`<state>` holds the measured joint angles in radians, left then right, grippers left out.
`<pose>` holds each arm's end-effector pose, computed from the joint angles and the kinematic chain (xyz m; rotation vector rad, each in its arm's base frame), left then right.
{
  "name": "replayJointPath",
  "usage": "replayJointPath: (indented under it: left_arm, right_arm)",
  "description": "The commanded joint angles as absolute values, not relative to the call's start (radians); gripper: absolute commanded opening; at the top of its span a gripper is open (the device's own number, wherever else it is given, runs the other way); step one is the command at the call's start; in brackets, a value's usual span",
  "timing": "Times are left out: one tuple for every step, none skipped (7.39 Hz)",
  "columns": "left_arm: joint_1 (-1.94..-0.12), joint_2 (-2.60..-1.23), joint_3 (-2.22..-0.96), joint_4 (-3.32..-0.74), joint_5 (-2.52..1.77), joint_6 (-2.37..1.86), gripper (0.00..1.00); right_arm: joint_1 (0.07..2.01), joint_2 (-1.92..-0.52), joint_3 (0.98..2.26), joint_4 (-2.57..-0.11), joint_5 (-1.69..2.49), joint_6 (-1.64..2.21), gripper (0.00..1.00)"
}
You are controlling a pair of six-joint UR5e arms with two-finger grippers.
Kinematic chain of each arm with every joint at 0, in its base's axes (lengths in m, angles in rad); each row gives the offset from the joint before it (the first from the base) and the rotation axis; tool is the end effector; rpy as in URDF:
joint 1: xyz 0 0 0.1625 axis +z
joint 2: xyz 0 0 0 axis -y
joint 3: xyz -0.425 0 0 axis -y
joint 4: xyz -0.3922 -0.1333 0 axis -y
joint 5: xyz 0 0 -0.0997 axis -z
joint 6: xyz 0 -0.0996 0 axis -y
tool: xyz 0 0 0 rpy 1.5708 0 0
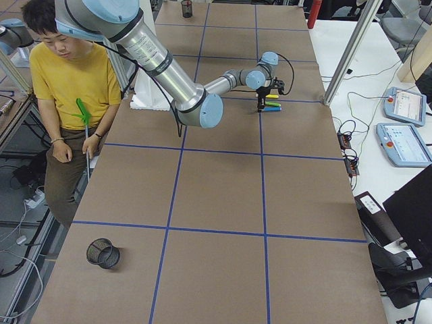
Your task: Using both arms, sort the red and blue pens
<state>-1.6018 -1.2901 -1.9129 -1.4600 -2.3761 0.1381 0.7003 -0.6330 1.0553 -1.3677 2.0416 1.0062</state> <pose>-0.0729 -0.3678 0.6206 0.0215 0.8064 0.0813 -0.5803 -0.6043 0.2668 -0.0044 -0.7633 -0.0181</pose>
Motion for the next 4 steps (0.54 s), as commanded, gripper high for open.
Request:
replayJointPath:
  left_arm:
    - [-1.603, -1.29, -1.913, -1.459, -2.376, 0.138, 1.0]
    - [-1.601, -1.29, -1.913, -1.459, -2.376, 0.138, 1.0]
    - [-1.601, -1.29, -1.911, -1.459, -2.376, 0.138, 1.0]
    - [-1.601, -1.289, -1.911, -1.459, -2.376, 0.138, 1.0]
  right_arm:
    - [0.696, -0.635, 1.055, -1.367, 2.042, 1.006, 0.39]
    - [0.695, -0.641, 1.055, -1.367, 2.04, 1.005, 0.39]
    - [0.695, -0.643, 1.055, -1.367, 2.04, 1.005, 0.37]
    - [0.695, -0.643, 1.057, -1.367, 2.039, 1.006, 0.35]
